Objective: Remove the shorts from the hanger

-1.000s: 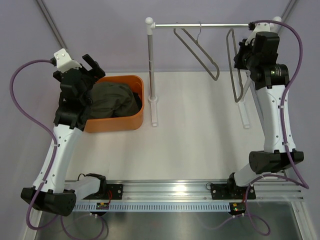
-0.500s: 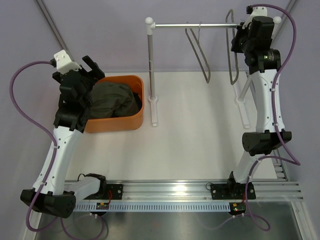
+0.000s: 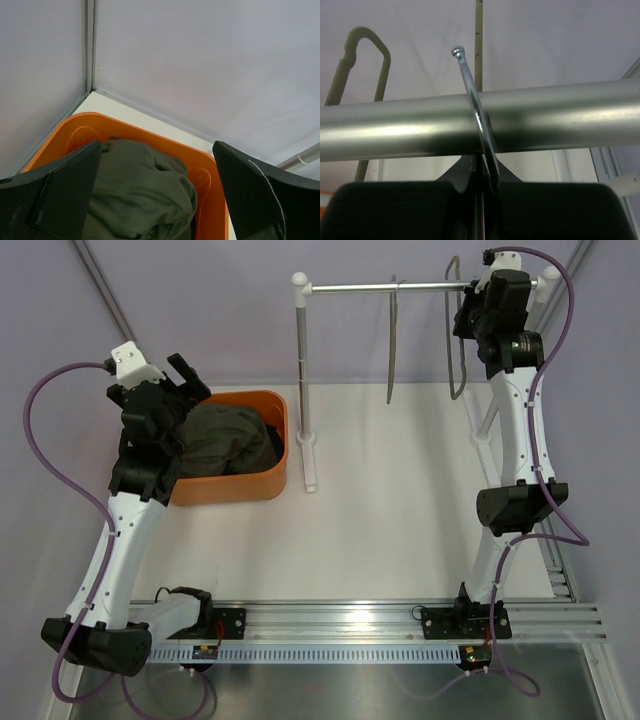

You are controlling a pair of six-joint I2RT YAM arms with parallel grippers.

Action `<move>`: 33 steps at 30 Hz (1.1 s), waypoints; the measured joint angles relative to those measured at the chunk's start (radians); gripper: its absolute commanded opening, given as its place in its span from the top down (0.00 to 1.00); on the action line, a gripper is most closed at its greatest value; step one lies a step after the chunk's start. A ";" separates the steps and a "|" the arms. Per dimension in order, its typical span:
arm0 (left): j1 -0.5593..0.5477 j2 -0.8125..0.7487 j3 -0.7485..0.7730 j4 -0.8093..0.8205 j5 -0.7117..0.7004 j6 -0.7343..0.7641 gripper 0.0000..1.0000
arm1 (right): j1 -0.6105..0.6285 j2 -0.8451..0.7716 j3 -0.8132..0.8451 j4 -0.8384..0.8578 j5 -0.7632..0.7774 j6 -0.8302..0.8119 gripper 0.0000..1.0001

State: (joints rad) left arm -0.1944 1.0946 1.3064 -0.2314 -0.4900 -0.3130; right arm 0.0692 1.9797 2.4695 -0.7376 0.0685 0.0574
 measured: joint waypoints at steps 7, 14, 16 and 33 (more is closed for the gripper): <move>0.000 0.000 0.000 0.000 0.006 0.001 0.01 | 0.000 -0.064 -0.141 0.109 0.005 0.012 0.75; 0.000 0.000 0.000 0.000 0.011 0.001 0.01 | 0.001 -0.115 -0.245 0.129 0.021 0.024 0.59; 0.000 0.000 0.000 0.000 0.013 0.000 0.01 | 0.001 -0.135 -0.264 0.131 0.027 0.029 0.55; 0.000 0.003 0.000 -0.008 0.050 -0.014 0.01 | 0.001 -0.537 -0.537 0.186 0.107 0.074 0.01</move>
State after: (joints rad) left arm -0.1944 1.0973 1.3064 -0.2398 -0.4404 -0.3275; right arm 0.0700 1.4425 1.9327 -0.5514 0.1753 0.1318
